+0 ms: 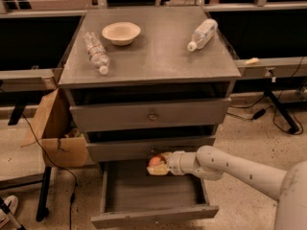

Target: Place apple into bottom drawer

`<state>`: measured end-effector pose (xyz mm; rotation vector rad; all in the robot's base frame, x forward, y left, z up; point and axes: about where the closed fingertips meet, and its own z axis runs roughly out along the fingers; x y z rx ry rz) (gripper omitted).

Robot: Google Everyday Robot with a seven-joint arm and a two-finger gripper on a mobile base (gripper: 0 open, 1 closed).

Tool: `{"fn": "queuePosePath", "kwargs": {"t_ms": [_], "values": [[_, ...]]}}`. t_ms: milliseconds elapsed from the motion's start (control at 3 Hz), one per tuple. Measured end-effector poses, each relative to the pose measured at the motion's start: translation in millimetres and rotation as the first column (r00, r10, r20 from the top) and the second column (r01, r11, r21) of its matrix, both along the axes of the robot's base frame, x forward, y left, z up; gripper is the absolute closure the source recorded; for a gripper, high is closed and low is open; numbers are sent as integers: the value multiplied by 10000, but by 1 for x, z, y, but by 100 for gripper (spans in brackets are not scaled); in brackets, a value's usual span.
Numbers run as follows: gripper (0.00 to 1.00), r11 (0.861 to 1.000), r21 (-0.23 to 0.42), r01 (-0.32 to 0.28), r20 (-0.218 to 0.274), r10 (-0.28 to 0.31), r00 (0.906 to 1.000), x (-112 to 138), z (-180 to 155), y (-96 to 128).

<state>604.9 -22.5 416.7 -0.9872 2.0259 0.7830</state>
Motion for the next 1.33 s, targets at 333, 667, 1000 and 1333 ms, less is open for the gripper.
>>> {"fn": "queuePosePath", "kwargs": {"t_ms": [333, 667, 1000, 1333], "values": [[100, 9977, -470, -490, -881, 447, 9951, -2, -53, -17], [100, 9917, -813, -995, -1941, 822, 9775, -15, -108, -36], [100, 9879, -874, -1280, -2441, 1033, 9642, -25, -134, -43], [82, 9915, -648, -1125, -2810, 901, 9555, -30, -153, -45]]}}
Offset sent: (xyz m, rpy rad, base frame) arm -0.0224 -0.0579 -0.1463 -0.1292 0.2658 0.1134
